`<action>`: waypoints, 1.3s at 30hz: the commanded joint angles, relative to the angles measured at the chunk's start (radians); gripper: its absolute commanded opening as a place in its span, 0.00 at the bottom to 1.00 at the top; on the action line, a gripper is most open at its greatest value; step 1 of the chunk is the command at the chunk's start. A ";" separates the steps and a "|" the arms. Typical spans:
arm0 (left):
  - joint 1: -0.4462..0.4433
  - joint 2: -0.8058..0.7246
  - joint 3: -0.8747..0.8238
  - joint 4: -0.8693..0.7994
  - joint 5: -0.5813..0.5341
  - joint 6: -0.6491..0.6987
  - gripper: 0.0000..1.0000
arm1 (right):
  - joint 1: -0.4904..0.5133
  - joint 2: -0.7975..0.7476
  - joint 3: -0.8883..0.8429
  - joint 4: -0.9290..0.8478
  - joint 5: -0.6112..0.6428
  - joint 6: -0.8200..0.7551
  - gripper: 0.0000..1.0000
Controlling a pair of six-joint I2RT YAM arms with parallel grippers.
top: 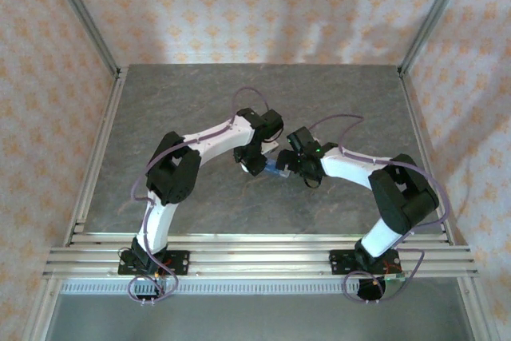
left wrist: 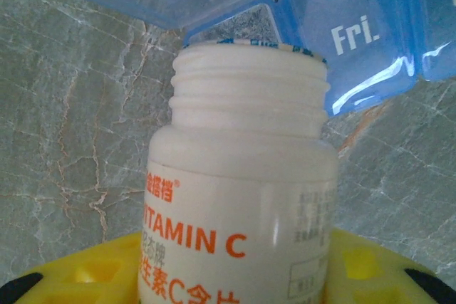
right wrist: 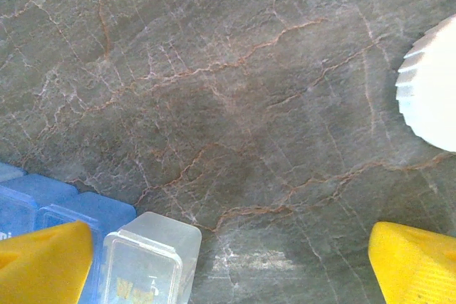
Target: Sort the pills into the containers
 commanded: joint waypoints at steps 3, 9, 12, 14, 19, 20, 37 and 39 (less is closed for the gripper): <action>-0.005 0.044 0.017 -0.091 -0.068 0.016 0.00 | -0.008 0.028 -0.036 -0.020 0.014 0.016 0.98; -0.007 0.058 0.033 -0.114 -0.090 0.023 0.00 | -0.007 0.028 -0.036 -0.021 0.014 0.016 0.98; -0.007 0.063 0.040 -0.121 -0.096 0.025 0.00 | -0.008 0.027 -0.036 -0.022 0.014 0.014 0.98; -0.007 0.062 0.043 -0.126 -0.099 0.027 0.00 | -0.007 0.027 -0.036 -0.023 0.014 0.015 0.98; -0.007 0.061 0.053 -0.139 -0.105 0.033 0.00 | -0.007 0.028 -0.036 -0.021 0.014 0.017 0.98; -0.007 0.060 0.052 -0.141 -0.108 0.033 0.00 | -0.008 0.028 -0.036 -0.022 0.013 0.018 0.98; -0.008 0.087 0.116 -0.191 -0.096 0.043 0.00 | -0.008 0.028 -0.037 -0.022 0.011 0.018 0.98; -0.008 0.096 0.122 -0.196 -0.096 0.044 0.00 | -0.008 0.028 -0.036 -0.021 0.011 0.018 0.98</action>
